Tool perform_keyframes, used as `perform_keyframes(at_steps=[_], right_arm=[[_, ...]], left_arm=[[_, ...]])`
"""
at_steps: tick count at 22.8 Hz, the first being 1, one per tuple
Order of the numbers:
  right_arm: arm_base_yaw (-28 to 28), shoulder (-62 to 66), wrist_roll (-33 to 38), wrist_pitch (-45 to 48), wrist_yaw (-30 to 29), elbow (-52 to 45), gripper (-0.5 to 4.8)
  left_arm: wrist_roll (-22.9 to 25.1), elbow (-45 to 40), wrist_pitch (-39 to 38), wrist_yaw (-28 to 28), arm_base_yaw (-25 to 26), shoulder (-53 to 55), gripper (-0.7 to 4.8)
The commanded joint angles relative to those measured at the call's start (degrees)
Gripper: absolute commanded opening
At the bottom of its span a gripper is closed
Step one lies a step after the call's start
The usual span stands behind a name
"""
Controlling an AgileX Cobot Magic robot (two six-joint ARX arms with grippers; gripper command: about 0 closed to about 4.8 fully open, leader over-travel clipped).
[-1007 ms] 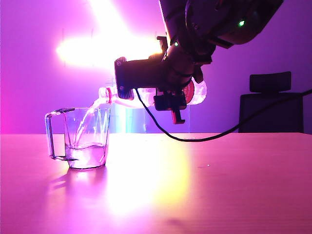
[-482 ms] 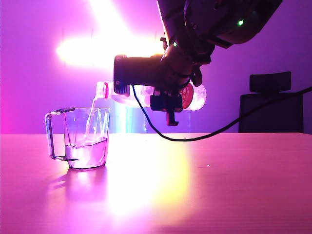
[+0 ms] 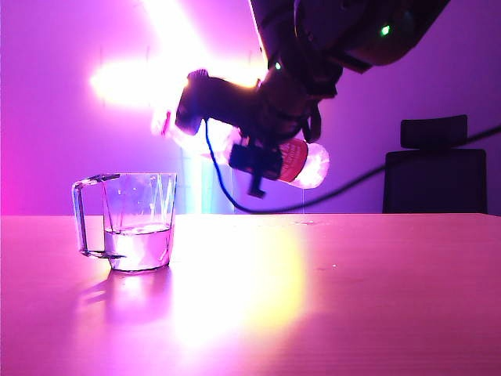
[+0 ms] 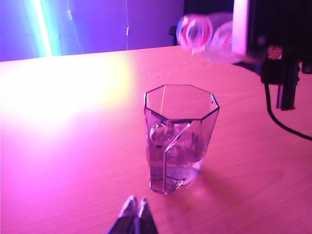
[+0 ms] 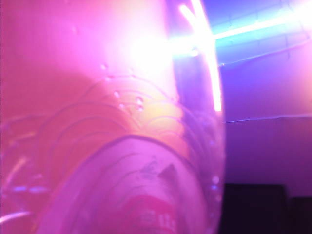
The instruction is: Pick up the mineral water bottle on the table and pour water into the mug until it's half full.
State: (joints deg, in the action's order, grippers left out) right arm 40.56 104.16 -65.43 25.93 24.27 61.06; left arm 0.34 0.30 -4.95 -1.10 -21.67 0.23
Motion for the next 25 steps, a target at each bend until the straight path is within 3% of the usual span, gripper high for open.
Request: perform_keyframes(at_steps=[1, 9, 14, 21, 25], right_arm=[[0.6, -2.9, 16.9, 2.1, 0.5, 0.6, 2.31], [-1.2, -8.8, 55.0, -0.2, -8.0, -0.2, 2.3], [-3.0, -8.7, 60.8, 2.7, -9.0, -4.0, 2.29], [-7.6, -8.7, 73.4, 17.9, -10.1, -18.4, 2.28], [-8.1, -8.7, 73.4, 23.6, -10.1, -25.0, 2.29]], left_arm=[[-0.2, 0.2, 0.8, -0.2, -0.1, 0.1, -0.02], [-0.2, 0.2, 0.7, -0.2, -0.1, 0.1, -0.02], [-0.2, 0.2, 0.7, -0.2, -0.1, 0.1, -0.02], [-0.2, 0.2, 0.8, -0.2, -0.1, 0.1, -0.02], [-0.2, 0.2, 0.7, -0.2, -0.1, 0.1, -0.02]])
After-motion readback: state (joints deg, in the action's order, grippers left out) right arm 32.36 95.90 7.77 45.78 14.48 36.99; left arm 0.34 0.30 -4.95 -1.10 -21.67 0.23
